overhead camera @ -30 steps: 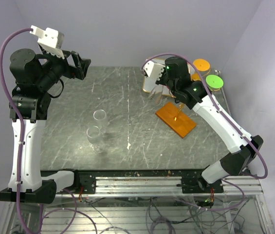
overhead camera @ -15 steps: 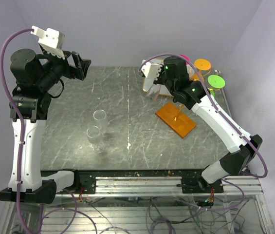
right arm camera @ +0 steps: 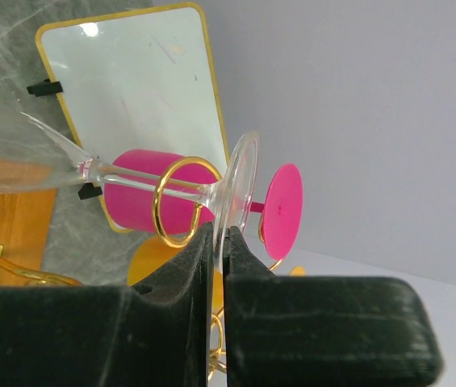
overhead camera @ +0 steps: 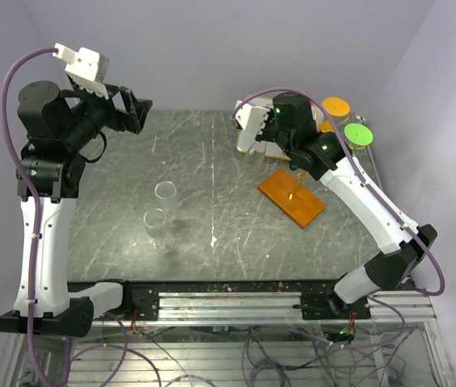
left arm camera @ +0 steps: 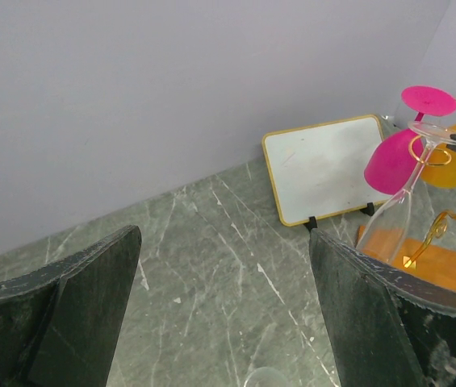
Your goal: Place the wine glass upside down on the wine glass rack
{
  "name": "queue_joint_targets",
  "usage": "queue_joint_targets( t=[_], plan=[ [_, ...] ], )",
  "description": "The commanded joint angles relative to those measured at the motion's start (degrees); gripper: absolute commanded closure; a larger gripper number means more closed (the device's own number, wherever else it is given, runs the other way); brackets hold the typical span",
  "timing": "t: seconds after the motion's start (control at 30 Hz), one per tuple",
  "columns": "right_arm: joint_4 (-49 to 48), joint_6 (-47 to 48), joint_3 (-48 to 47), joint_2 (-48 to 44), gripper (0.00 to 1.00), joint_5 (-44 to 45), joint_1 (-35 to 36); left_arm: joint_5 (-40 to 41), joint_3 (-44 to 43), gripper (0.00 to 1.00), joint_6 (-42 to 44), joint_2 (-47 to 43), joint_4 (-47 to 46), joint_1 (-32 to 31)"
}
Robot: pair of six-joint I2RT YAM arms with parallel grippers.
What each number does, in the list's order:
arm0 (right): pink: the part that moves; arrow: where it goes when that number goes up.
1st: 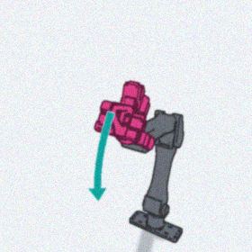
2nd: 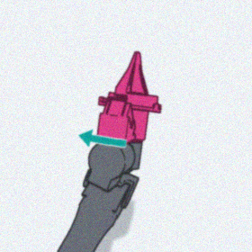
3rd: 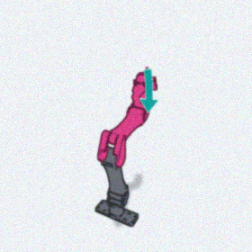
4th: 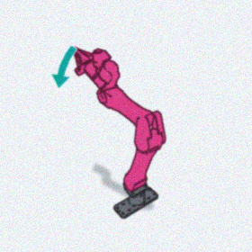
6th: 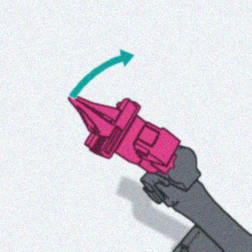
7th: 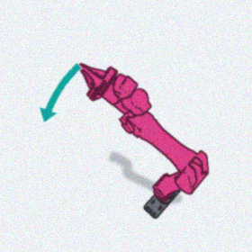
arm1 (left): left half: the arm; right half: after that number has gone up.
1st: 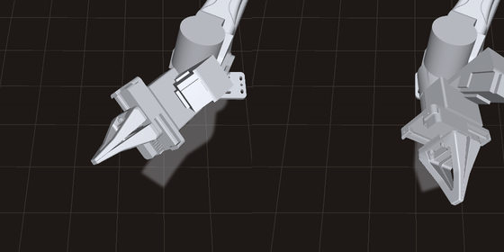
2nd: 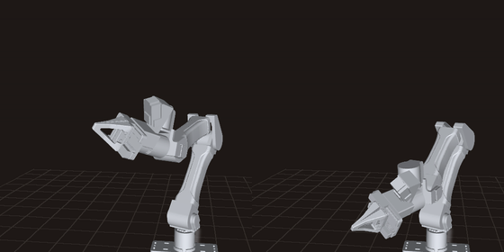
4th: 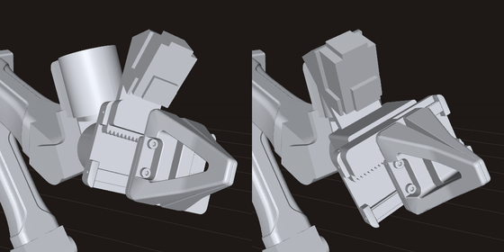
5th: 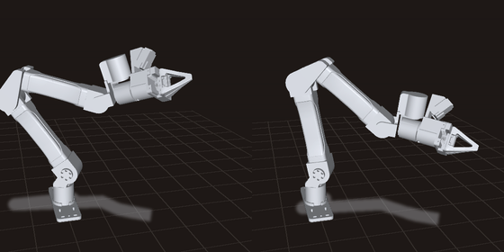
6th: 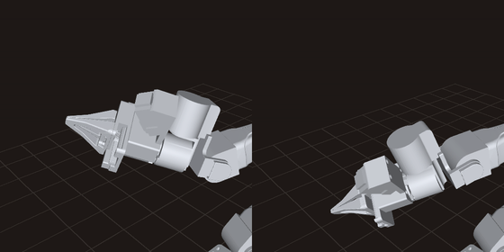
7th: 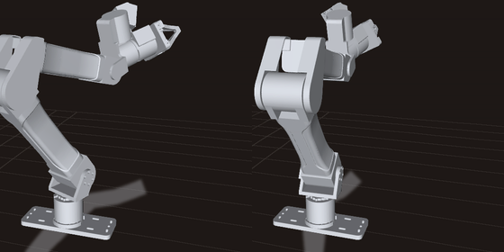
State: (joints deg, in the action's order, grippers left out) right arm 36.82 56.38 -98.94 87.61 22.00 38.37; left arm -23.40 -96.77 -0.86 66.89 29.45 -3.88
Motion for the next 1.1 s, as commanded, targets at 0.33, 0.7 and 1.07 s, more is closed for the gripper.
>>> queue_joint_targets(
  t=[0.33, 0.7, 1.07],
  plan=[
    [0.05, 0.80, 3.90, -4.06, 1.00, -0.19, 0.56, -1.61, 0.97, 0.05, 0.35, -0.80, -1.22, 0.71],
    [-0.89, 1.29, 6.10, -4.45, 1.00, 2.56, 0.60, -1.91, 1.06, 0.05, 0.25, -0.97, -1.21, 0.89],
    [0.03, -0.02, 5.36, -4.89, 0.88, 1.19, 0.60, -2.05, 1.14, 0.05, 0.24, -0.97, -1.21, 0.97]
  ],
)
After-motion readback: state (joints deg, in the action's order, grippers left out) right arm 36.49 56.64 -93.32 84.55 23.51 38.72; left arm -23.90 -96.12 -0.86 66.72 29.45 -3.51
